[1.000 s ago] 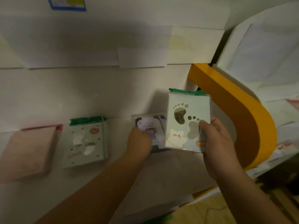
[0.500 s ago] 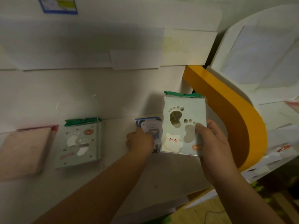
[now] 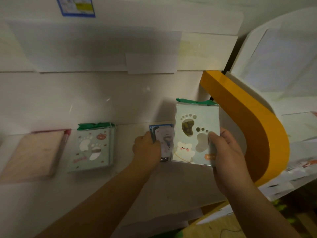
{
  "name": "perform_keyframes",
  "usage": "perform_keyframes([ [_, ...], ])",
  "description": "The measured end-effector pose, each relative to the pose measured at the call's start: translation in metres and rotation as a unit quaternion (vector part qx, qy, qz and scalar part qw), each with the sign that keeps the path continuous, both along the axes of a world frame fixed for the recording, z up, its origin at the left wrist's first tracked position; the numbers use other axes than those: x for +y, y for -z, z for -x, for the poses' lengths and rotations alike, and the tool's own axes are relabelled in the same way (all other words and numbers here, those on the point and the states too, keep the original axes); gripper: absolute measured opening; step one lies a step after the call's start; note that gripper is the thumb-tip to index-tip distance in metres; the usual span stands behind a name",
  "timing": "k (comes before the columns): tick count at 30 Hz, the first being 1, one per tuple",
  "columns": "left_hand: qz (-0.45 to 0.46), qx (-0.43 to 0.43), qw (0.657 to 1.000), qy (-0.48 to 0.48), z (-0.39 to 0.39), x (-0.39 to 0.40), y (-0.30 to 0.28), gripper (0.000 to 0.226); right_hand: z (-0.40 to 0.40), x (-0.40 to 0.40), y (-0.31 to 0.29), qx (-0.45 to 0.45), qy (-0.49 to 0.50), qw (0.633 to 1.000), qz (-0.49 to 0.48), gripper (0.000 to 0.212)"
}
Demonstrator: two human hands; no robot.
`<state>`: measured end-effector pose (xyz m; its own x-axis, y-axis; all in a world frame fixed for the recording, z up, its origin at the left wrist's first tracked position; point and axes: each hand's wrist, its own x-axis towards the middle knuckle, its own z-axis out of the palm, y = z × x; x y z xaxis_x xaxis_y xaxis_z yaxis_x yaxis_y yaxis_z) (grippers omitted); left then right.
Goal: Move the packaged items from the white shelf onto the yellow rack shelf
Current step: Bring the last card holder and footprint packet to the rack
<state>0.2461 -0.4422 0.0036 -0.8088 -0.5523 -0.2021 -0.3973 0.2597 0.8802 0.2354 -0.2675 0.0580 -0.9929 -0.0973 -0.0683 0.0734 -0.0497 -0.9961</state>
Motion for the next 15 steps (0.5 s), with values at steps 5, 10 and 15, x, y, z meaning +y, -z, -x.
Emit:
perform_keyframes([
  [5, 0.052, 0.090, 0.994, -0.031, -0.040, -0.031, -0.016, 0.041, -0.004, -0.020, -0.002, 0.002, -0.034, 0.999, -0.005, 0.021],
  [10, 0.143, 0.126, 0.980, -0.057, -0.070, -0.070, -0.031, 0.036, -0.011, -0.058, -0.001, -0.005, -0.076, 0.997, 0.002, 0.022],
  [15, 0.223, 0.119, 0.965, -0.062, -0.100, -0.107, -0.035, 0.036, -0.015, -0.104, 0.011, 0.013, -0.123, 0.990, -0.068, 0.021],
])
